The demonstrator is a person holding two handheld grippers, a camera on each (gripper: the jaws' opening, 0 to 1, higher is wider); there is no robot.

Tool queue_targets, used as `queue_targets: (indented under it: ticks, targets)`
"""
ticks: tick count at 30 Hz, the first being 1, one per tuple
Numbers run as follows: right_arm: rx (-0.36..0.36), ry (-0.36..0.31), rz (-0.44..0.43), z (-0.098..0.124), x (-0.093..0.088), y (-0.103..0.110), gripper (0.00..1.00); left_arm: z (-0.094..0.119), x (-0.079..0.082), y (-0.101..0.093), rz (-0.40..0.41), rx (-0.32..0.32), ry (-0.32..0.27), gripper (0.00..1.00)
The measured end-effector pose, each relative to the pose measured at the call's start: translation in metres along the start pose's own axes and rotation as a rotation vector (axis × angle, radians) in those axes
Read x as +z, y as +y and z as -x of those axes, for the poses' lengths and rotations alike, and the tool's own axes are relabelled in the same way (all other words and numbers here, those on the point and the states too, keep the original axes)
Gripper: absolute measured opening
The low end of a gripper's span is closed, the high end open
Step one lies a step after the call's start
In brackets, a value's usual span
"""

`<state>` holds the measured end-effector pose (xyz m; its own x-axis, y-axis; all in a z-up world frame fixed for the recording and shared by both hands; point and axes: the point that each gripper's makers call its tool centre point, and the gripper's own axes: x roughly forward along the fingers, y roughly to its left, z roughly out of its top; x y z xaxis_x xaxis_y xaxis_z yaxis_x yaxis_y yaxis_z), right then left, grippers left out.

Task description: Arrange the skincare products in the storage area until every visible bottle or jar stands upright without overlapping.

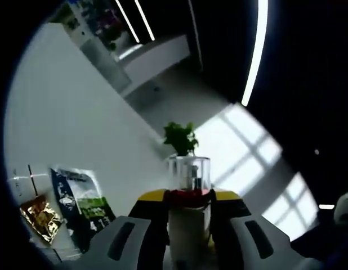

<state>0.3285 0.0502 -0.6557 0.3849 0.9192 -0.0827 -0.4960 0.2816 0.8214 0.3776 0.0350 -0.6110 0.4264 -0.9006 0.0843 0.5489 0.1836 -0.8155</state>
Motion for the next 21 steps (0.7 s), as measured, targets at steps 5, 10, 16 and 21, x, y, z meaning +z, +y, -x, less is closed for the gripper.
queue_targets:
  ticks: [5, 10, 16, 21]
  targets:
    - [0.012, 0.05, 0.114, 0.001, -0.006, 0.004, 0.29, -0.001, -0.004, -0.006, -0.026, -0.043, 0.028, 0.26]
    - [0.027, 0.097, 0.203, -0.006, -0.014, 0.014, 0.27, -0.002, -0.005, -0.015, -0.039, -0.103, 0.034, 0.26]
    - [0.039, 0.089, 0.227, -0.004, -0.011, 0.016, 0.27, 0.0, -0.001, -0.017, 0.023, -0.14, 0.01, 0.27]
    - [0.097, 0.115, 0.187, -0.006, -0.017, 0.027, 0.27, -0.002, -0.009, -0.016, 0.047, -0.133, 0.042, 0.38]
